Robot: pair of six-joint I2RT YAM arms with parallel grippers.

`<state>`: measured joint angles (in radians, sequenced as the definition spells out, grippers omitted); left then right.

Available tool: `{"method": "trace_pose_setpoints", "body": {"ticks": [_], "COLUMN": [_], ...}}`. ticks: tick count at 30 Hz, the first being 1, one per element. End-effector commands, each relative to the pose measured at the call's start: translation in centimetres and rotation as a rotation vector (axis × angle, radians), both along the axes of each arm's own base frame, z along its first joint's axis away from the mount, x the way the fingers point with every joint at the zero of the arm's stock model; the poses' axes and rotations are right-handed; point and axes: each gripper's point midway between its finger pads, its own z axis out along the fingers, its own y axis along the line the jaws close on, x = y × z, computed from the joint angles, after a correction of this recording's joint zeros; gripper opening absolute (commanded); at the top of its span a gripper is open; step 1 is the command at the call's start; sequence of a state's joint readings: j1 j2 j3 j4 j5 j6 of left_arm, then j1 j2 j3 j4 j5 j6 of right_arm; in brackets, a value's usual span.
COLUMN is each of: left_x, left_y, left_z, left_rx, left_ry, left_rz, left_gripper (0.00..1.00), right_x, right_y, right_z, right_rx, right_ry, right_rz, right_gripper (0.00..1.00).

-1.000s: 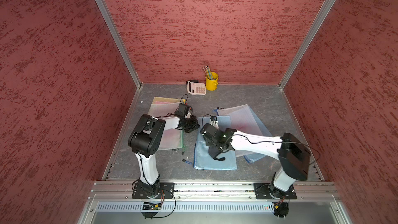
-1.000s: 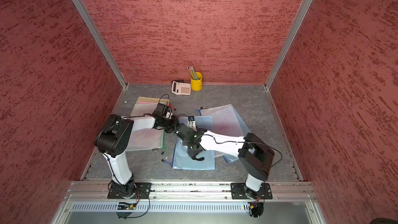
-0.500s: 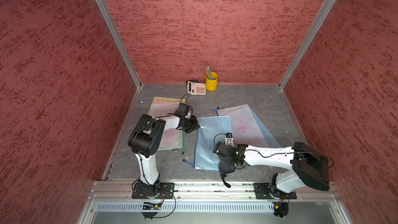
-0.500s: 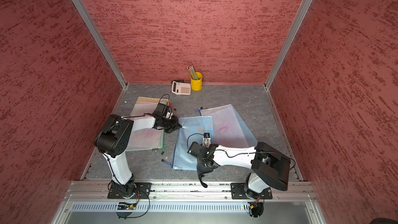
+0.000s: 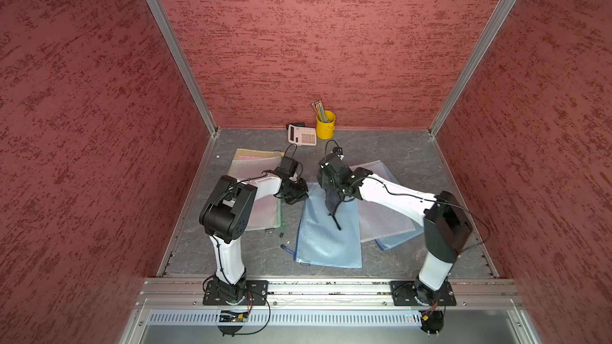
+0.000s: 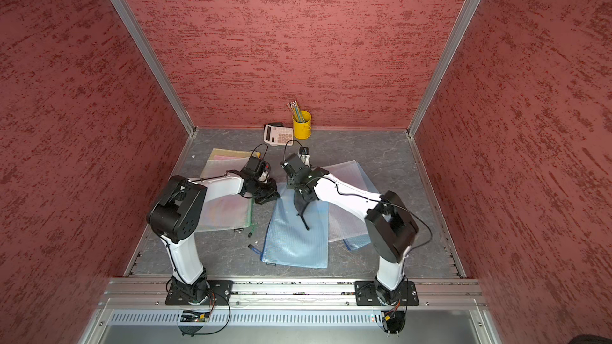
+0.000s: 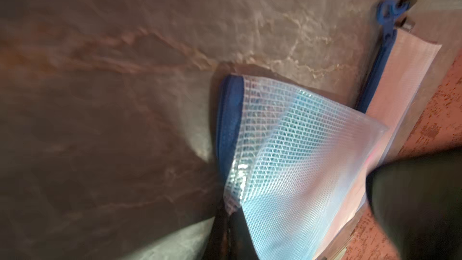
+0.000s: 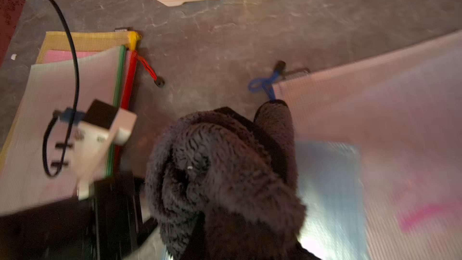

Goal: Wipe the document bag
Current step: Wipe the dirt from the document bag, then move the document bag.

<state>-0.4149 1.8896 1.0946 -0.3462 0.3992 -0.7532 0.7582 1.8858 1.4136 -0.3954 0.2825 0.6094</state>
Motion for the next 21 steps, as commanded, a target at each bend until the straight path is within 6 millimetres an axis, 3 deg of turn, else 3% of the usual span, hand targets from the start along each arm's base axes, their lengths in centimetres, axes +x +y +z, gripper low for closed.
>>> {"method": "trace_pose_setpoints", "body": {"ticks": [1, 4, 7, 10, 12, 14, 17, 21], "left_x": [-0.6, -0.3, -0.4, -0.5, -0.6, -0.6, -0.1, 1.6], "left_y": [-0.2, -0.2, 0.0, -0.1, -0.4, 0.7, 4.3, 10.5], "left_z": [-0.7, 0.2, 1.3, 3.3, 5.5, 7.4, 9.8, 11.7], "left_rx": [0.047, 0.067, 0.083, 0.071, 0.034, 0.055, 0.136, 0.221], "left_ry": [0.025, 0.005, -0.014, -0.035, -0.062, -0.076, -0.088, -0.092], "left_rz": [-0.019, -0.028, -0.045, -0.087, -0.124, -0.152, -0.185, -0.148], "left_gripper": [0.00, 0.00, 0.00, 0.00, 0.00, 0.00, 0.00, 0.00], "right_x": [1.2, 1.2, 0.7, 0.2, 0.3, 0.8, 2.0, 3.1], "right_y": [1.9, -1.9, -8.7, -15.2, -17.4, -18.3, -18.0, -17.3], "right_z": [-3.6, -6.2, -7.2, -7.2, -5.7, -3.4, 0.2, 2.3], "right_rx": [-0.016, -0.082, -0.124, -0.224, -0.261, -0.252, -0.197, -0.169], "right_ry": [0.010, 0.073, 0.096, 0.118, 0.092, 0.043, -0.040, -0.076], "right_rz": [0.132, 0.072, -0.044, -0.149, -0.183, -0.204, -0.212, -0.196], "right_gripper": [0.00, 0.00, 0.00, 0.00, 0.00, 0.00, 0.00, 0.00]}}
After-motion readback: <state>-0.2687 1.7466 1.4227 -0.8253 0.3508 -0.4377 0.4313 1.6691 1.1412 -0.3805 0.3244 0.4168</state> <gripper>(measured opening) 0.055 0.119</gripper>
